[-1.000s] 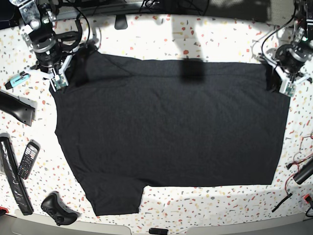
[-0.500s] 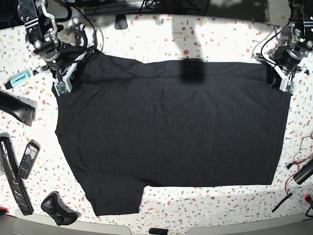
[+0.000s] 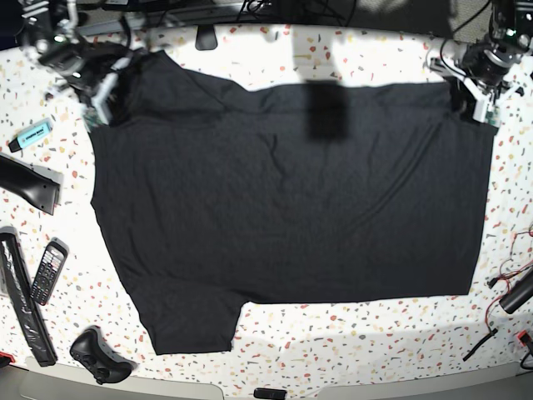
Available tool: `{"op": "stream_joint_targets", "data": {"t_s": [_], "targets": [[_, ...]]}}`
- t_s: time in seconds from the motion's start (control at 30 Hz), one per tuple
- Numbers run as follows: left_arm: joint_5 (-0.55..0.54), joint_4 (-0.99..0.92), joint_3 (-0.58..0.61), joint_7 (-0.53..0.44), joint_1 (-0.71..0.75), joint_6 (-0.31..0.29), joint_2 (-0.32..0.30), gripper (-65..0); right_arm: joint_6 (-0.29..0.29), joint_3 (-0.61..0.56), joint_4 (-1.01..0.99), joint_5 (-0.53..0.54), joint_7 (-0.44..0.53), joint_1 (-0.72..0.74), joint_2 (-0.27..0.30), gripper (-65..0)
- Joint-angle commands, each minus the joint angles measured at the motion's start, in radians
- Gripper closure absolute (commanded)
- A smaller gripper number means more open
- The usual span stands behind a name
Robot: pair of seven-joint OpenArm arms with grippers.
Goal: Fold the T-shirt properly
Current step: 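Pull the grasped shoulder corners apart to straighten the shirt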
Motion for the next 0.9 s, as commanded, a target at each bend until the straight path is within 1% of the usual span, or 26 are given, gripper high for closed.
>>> {"op": "stream_joint_targets", "data": {"t_s": [0.0, 0.07, 0.2, 0.33, 0.5, 0.57, 0.63, 0.77, 0.87], "targets": [[-0.004, 0.032, -0.012, 0.005, 0.015, -0.005, -0.011, 0.0, 0.026, 0.032, 0.018, 0.031, 0.009, -0.011, 0.016, 0.0], [-0.003, 0.059, -0.021, 0.031, 0.035, -0.005, -0.011, 0.0, 0.06, 0.079, 0.017, 0.067, 0.002, -0.038, 0.015, 0.0], [-0.004, 0.073, -0.054, 0.032, 0.074, -0.004, -0.011, 0.0, 0.129, 0.152, 0.017, 0.113, -0.017, -0.083, 0.013, 0.0], [-0.004, 0.075, -0.094, 0.032, 0.11, -0.005, -0.011, 0.0, 0.167, 0.175, 0.018, 0.135, -0.023, -0.109, 0.013, 0.0], [-0.004, 0.075, -0.11, 0.025, 0.129, -0.005, -0.011, 0.0, 0.171, 0.175, 0.018, 0.135, -0.027, -0.111, 0.0, 0.0], [-0.004, 0.076, -0.11, 0.016, 0.127, -0.005, -0.011, 0.0, 0.172, 0.175, 0.028, 0.151, -0.006, -0.111, -0.001, 0.0], [-0.004, 0.076, -0.11, 0.001, 0.126, -0.005, -0.011, 0.0, 0.172, 0.176, 0.072, 0.183, 0.008, -0.109, -0.001, 0.0], [-0.004, 0.076, -0.11, -0.006, 0.126, -0.005, -0.011, 0.0, 0.172, 0.176, 0.188, 0.187, 0.01, -0.087, -0.001, 0.0], [-0.004, 0.076, -0.11, -0.011, 0.125, -0.005, -0.011, 0.0, 0.169, 0.169, 0.193, 0.194, 0.007, -0.046, -0.003, 0.0]]}}
